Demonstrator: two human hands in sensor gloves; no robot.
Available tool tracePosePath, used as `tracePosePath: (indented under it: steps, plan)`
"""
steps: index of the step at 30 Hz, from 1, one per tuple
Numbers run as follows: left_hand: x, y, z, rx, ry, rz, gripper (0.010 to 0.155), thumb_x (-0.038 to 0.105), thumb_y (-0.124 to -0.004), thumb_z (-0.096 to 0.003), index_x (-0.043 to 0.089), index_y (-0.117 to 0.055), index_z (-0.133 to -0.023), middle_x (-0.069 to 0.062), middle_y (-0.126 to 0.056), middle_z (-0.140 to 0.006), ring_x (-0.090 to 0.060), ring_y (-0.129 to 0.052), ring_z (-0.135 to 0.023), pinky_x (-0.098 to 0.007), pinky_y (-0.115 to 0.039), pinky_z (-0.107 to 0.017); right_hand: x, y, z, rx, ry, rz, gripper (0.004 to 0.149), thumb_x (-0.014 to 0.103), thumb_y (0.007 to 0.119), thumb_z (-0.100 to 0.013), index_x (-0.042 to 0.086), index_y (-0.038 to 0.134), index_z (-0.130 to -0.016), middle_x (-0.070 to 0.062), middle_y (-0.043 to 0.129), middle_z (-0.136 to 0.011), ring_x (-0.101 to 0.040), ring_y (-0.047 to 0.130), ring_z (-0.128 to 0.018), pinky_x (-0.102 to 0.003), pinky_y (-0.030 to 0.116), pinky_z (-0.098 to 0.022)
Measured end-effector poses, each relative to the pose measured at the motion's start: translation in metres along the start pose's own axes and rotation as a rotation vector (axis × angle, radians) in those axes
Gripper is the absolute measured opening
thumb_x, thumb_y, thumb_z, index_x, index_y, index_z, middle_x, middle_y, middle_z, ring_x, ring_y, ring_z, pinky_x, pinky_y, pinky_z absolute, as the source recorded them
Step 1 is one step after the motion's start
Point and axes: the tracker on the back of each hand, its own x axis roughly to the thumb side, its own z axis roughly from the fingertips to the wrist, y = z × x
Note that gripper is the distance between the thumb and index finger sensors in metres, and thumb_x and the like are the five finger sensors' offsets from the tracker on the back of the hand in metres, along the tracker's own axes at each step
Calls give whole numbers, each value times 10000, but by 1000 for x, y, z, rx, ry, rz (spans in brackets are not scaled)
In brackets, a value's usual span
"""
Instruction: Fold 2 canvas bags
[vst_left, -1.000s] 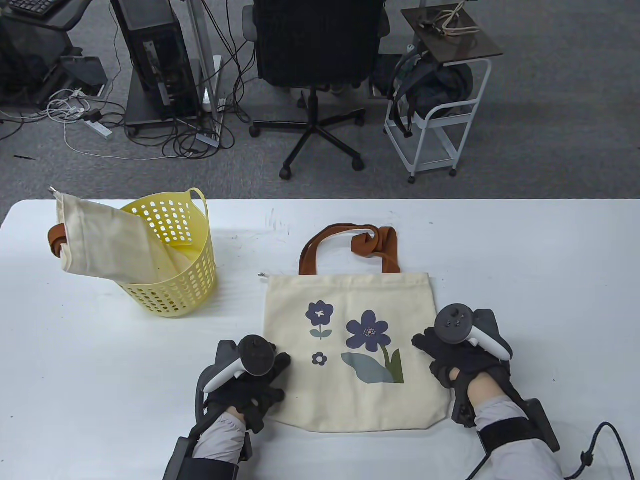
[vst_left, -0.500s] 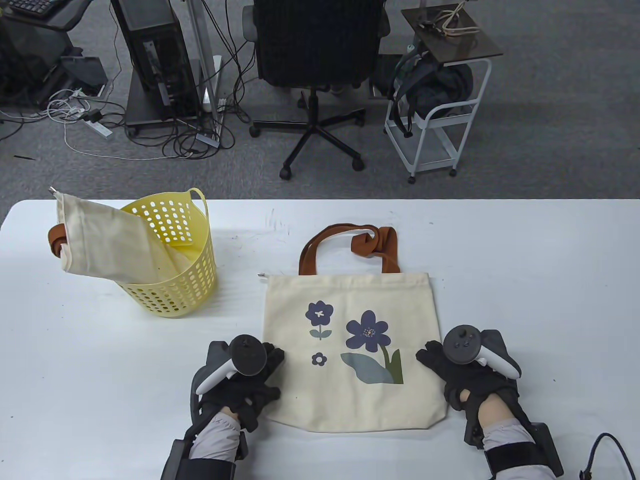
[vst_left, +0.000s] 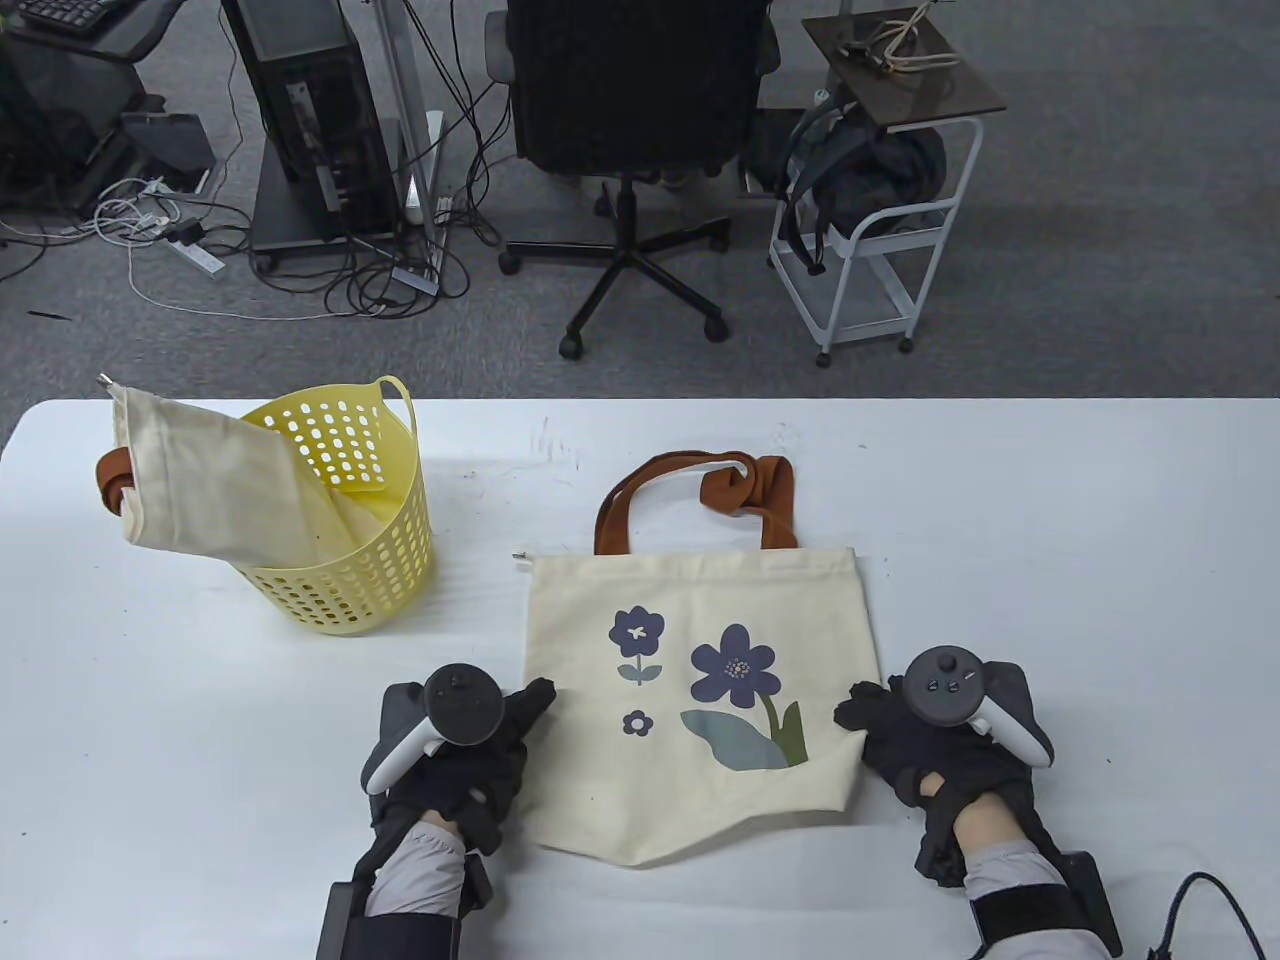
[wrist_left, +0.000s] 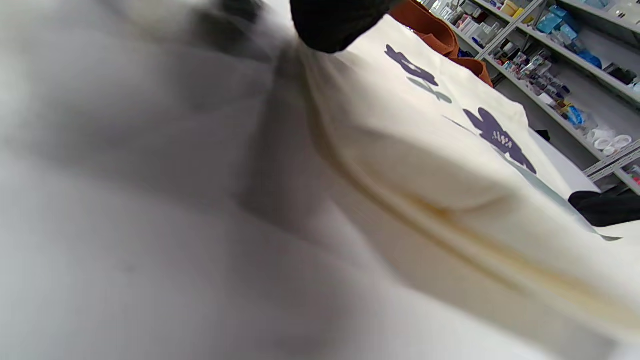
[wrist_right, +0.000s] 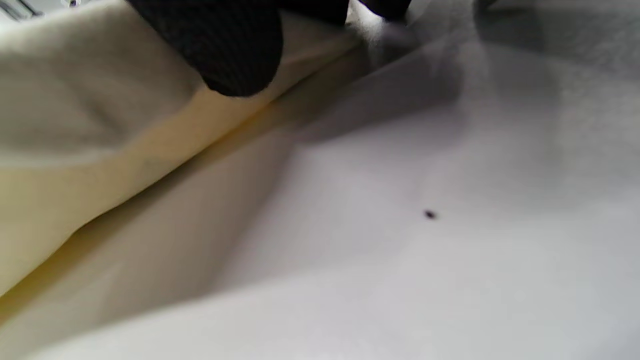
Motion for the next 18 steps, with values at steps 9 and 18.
tracePosePath:
  steps: [9, 18]
  plan:
    - [-6, 3, 1, 5, -7, 25, 741, 184, -888, -565, 341, -454, -1144, 80, -591, -1175, -290, -273, -1143, -705, -199, -731, -10, -4, 2, -75, 31, -221, 481, 381, 700, -529, 198, 721, -973, -34, 680, -1036, -305, 422, -1040, -614, 240, -729]
    - [0, 3, 7, 276, 66, 36, 520, 411, -813, -589, 183, -748, -1052, 37, -930, -910, -259, -632, -1063, -713, -405, -730, -8, -1, 2, -159, 74, -174, 500, 428, 660, -531, 119, 694, -922, -77, 831, -825, -255, 537, -991, -630, 278, -741]
